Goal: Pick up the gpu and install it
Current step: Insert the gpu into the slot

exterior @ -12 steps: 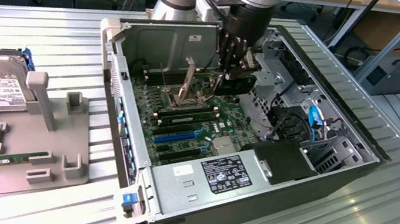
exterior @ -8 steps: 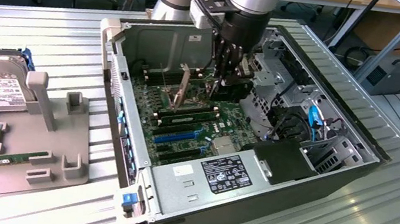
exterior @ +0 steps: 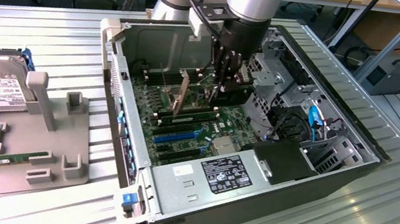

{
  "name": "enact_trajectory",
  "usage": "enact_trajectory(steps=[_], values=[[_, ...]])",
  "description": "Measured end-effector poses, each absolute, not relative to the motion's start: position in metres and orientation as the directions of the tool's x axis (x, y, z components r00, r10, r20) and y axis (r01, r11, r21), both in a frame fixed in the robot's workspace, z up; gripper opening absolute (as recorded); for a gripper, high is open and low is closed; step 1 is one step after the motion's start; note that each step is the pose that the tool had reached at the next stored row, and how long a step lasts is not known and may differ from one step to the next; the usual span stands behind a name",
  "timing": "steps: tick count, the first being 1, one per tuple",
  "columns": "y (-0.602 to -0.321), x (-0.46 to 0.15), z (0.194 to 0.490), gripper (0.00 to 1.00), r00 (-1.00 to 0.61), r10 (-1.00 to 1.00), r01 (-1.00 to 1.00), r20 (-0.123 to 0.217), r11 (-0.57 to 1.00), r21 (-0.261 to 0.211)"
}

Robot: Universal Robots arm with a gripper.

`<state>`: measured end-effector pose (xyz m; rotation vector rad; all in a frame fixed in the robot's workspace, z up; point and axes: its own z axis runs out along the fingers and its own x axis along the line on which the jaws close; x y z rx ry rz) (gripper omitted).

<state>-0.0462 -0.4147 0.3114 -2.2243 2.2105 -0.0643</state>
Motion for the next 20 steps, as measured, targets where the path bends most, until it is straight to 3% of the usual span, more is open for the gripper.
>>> enact_trajectory(steps=[20], values=[[-0.4162, -0.0522, 0.3094, 0.27, 0.006, -1.0, -0.999, 0.025, -0.007, -0.033]])
